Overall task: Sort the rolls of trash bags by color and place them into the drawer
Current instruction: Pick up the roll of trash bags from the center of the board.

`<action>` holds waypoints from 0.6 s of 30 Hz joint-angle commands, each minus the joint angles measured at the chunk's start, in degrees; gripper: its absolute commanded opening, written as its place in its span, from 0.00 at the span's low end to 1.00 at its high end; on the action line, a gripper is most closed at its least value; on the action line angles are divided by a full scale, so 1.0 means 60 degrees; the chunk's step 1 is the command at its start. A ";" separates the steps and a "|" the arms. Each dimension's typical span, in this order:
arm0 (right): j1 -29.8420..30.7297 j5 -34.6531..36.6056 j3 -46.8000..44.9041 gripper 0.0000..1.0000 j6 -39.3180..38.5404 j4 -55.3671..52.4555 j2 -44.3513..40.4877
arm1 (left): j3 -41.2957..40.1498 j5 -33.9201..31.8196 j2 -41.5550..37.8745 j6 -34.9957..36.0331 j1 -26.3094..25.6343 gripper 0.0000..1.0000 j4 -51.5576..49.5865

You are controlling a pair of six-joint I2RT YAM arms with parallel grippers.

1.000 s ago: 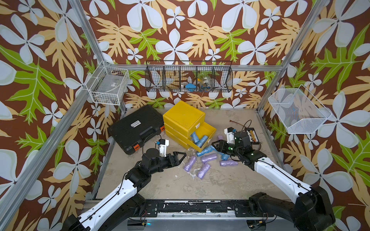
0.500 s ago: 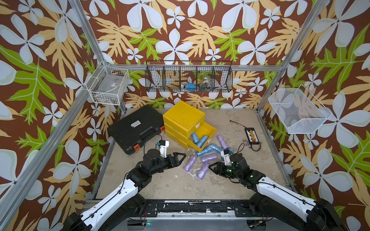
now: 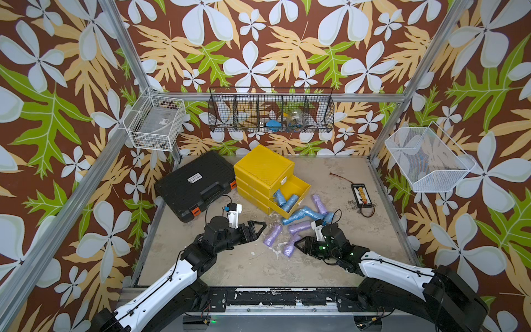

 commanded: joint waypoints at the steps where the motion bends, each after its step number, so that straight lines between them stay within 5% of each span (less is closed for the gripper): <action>1: 0.0010 -0.0005 0.0103 0.58 0.0132 0.0632 0.0339 | -0.0022 0.0040 -0.0021 0.0008 0.0009 0.92 0.0202; 14: 0.0211 -0.0092 0.0595 0.52 0.0224 0.1670 0.2189 | -0.0141 0.0010 -0.0179 -0.0036 0.0009 0.92 0.0202; 18: 0.0226 -0.0205 0.0497 0.36 0.0371 0.2141 0.2508 | -0.0127 -0.0007 -0.0195 -0.0036 0.0009 0.92 0.0153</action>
